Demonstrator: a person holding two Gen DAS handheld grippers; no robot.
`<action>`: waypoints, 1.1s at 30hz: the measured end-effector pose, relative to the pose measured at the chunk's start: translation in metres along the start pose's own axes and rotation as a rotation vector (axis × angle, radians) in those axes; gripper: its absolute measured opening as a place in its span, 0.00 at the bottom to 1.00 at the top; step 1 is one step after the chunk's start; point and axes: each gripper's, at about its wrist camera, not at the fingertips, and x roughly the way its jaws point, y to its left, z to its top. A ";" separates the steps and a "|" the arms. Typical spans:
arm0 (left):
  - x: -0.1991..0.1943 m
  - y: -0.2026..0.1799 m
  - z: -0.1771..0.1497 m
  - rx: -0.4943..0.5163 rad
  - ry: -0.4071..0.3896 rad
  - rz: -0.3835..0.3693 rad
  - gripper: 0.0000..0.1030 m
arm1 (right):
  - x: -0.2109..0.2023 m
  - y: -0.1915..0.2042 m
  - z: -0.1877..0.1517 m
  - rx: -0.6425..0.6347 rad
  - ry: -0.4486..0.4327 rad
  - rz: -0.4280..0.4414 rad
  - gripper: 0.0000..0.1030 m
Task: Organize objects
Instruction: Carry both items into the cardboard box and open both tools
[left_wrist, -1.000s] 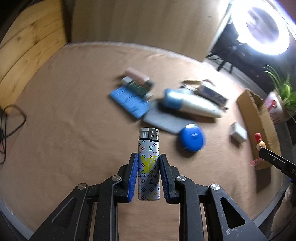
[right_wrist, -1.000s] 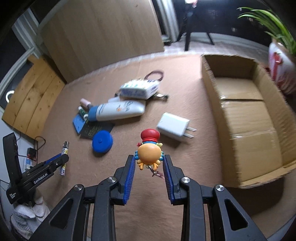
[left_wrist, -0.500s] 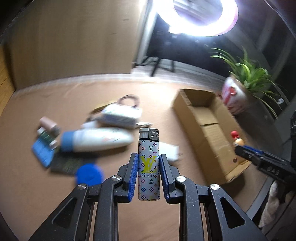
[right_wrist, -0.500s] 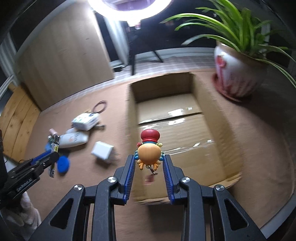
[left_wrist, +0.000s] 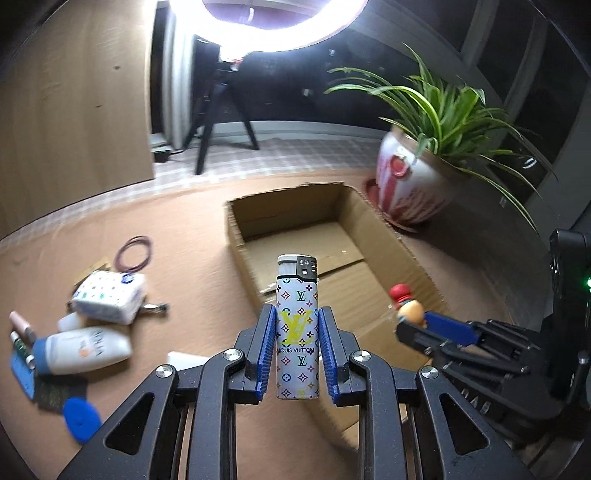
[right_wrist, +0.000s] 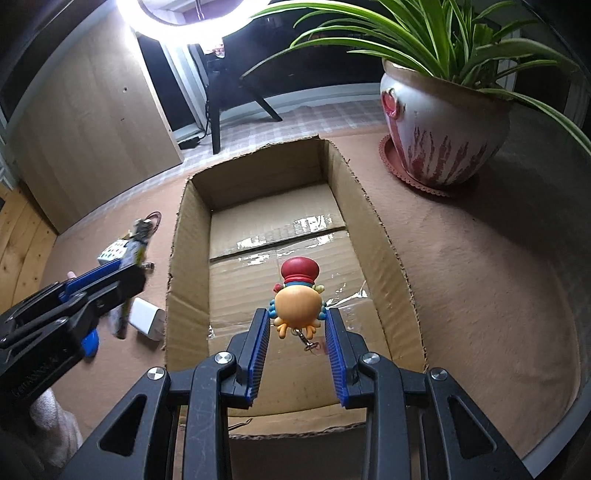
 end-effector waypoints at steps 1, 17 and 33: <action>0.003 -0.004 0.002 0.006 0.002 0.001 0.24 | 0.001 -0.001 0.000 0.000 0.002 0.001 0.27; -0.006 0.024 0.007 -0.011 0.007 0.037 0.41 | -0.004 0.008 -0.003 0.002 0.003 0.027 0.56; -0.009 0.191 -0.020 -0.214 0.116 0.188 0.41 | -0.019 0.034 -0.017 0.045 -0.003 0.062 0.55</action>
